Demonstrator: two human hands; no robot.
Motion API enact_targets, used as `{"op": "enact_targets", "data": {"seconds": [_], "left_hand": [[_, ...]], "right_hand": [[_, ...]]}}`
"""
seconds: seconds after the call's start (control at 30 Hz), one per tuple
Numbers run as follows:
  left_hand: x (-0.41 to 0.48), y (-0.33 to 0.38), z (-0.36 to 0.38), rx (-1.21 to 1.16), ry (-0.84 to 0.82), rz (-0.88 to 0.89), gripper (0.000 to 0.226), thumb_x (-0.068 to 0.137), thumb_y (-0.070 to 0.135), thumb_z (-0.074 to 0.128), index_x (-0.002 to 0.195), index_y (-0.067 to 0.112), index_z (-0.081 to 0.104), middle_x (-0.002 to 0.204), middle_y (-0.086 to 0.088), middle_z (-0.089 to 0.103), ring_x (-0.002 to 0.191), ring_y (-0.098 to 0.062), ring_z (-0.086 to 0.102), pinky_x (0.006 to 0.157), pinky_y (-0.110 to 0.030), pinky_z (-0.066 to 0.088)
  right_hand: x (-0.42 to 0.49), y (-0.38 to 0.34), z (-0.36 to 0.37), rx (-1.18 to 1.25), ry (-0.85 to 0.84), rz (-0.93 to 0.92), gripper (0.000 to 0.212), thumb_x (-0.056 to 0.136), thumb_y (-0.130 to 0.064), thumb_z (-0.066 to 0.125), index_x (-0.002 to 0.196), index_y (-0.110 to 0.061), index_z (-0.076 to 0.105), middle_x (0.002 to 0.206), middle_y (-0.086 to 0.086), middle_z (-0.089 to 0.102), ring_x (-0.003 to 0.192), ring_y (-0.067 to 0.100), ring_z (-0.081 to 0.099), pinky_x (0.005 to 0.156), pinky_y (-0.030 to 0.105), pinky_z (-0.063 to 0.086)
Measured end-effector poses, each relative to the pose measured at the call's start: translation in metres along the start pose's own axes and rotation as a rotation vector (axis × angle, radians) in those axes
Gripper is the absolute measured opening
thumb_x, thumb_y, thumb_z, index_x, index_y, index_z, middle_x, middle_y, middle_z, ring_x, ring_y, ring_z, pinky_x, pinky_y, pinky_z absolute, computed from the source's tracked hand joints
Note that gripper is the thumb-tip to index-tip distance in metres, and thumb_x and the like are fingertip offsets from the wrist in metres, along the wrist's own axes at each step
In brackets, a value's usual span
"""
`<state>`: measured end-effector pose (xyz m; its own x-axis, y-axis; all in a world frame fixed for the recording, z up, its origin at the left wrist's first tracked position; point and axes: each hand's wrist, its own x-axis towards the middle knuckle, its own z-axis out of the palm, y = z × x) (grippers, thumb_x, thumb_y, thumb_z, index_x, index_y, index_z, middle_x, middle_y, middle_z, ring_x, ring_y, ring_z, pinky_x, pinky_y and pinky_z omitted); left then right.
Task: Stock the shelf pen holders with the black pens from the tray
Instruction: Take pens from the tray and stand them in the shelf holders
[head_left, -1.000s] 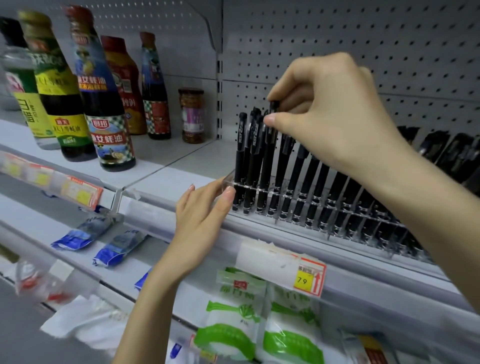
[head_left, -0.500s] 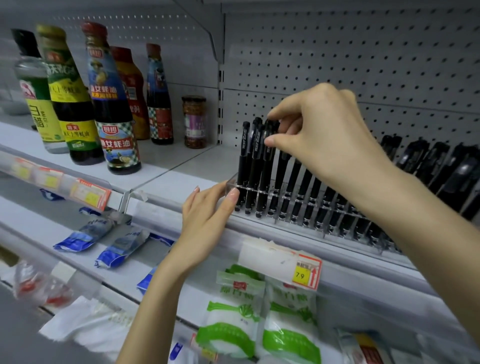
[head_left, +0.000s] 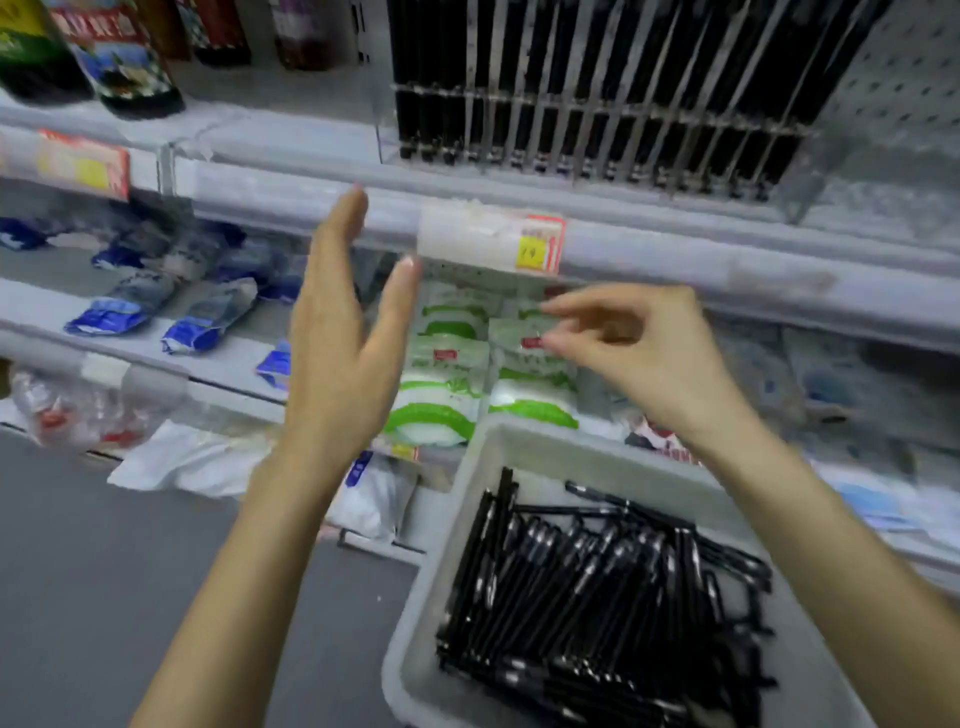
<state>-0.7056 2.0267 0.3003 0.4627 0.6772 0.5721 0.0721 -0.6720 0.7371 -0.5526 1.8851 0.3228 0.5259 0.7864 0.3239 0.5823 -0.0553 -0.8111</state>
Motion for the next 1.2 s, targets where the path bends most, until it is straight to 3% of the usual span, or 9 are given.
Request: {"op": "enact_targets", "data": {"seconds": [0.1,0.2,0.27,0.37,0.5,0.63,0.87,1.07,1.2], "left_hand": [[-0.081,-0.017,0.025,-0.047,-0.169,-0.208,0.062,0.094,0.052,0.04,0.148,0.024,0.028,0.151,0.008,0.034,0.138,-0.004,0.032,0.111,-0.02,0.027],[-0.136,-0.039,0.04,-0.067,-0.323,-0.481,0.063,0.094,0.058,0.039,0.149,0.032,0.022,0.153,0.017,0.026,0.139,0.003,0.023,0.116,-0.028,0.022],[-0.154,-0.044,0.043,-0.103,-0.381,-0.554,0.059,0.092,0.05,0.038,0.147,0.031,0.026,0.15,0.02,0.031,0.133,0.013,0.025,0.113,-0.017,0.022],[-0.162,-0.047,0.045,-0.106,-0.443,-0.555,0.042,0.097,0.038,0.041,0.138,0.038,0.032,0.133,0.035,0.035,0.114,0.033,0.027,0.095,0.004,0.02],[-0.16,-0.056,0.045,-0.096,-0.454,-0.591,0.064,0.091,0.051,0.035,0.15,0.027,0.028,0.148,0.02,0.033,0.133,0.011,0.027,0.105,-0.006,0.019],[-0.161,-0.055,0.045,-0.104,-0.475,-0.579,0.05,0.092,0.051,0.036,0.141,0.041,0.029,0.137,0.028,0.041,0.122,0.022,0.034,0.098,0.0,0.024],[-0.162,-0.059,0.047,-0.121,-0.44,-0.596,0.058,0.091,0.05,0.038,0.145,0.033,0.03,0.138,0.028,0.037,0.119,0.028,0.029,0.093,0.006,0.02],[-0.164,-0.066,0.048,-0.131,-0.423,-0.616,0.062,0.092,0.051,0.036,0.148,0.026,0.033,0.148,0.02,0.037,0.133,0.012,0.029,0.105,-0.006,0.022],[-0.164,-0.066,0.049,-0.132,-0.421,-0.599,0.057,0.094,0.051,0.037,0.146,0.028,0.035,0.143,0.024,0.039,0.127,0.022,0.028,0.097,0.003,0.021]], "right_hand": [[-0.046,0.068,0.028,-0.087,-0.142,0.237,0.016,0.077,-0.016,0.077,0.088,-0.025,0.071,0.082,-0.007,0.069,0.075,0.003,0.065,0.074,0.02,0.051],[-0.075,0.114,0.054,-0.202,-0.269,0.364,0.024,0.082,-0.019,0.073,0.106,-0.015,0.071,0.092,-0.008,0.064,0.094,0.012,0.065,0.085,0.023,0.049],[-0.085,0.127,0.065,-0.285,-0.32,0.362,0.036,0.086,-0.024,0.07,0.12,-0.014,0.064,0.106,-0.003,0.062,0.104,0.014,0.06,0.089,0.024,0.046],[-0.087,0.137,0.078,-0.347,-0.363,0.305,0.051,0.087,-0.032,0.067,0.133,-0.016,0.053,0.123,0.001,0.058,0.116,0.017,0.053,0.095,0.028,0.042],[-0.086,0.147,0.088,-0.351,-0.404,0.287,0.065,0.086,-0.037,0.067,0.142,-0.018,0.041,0.141,0.0,0.047,0.132,0.017,0.036,0.106,0.027,0.029],[-0.089,0.156,0.093,-0.315,-0.432,0.292,0.074,0.082,-0.039,0.07,0.145,-0.02,0.037,0.146,-0.001,0.041,0.136,0.017,0.032,0.109,0.026,0.024],[-0.095,0.162,0.097,-0.271,-0.409,0.282,0.072,0.08,-0.038,0.073,0.142,-0.02,0.041,0.143,-0.004,0.044,0.133,0.015,0.035,0.107,0.025,0.026],[-0.099,0.164,0.101,-0.275,-0.415,0.328,0.04,0.081,-0.039,0.072,0.116,-0.026,0.06,0.122,0.0,0.055,0.12,0.018,0.045,0.098,0.029,0.038],[-0.108,0.158,0.1,-0.287,-0.387,0.29,0.032,0.081,-0.039,0.071,0.11,-0.028,0.062,0.119,-0.003,0.056,0.12,0.018,0.041,0.097,0.026,0.034]]}}
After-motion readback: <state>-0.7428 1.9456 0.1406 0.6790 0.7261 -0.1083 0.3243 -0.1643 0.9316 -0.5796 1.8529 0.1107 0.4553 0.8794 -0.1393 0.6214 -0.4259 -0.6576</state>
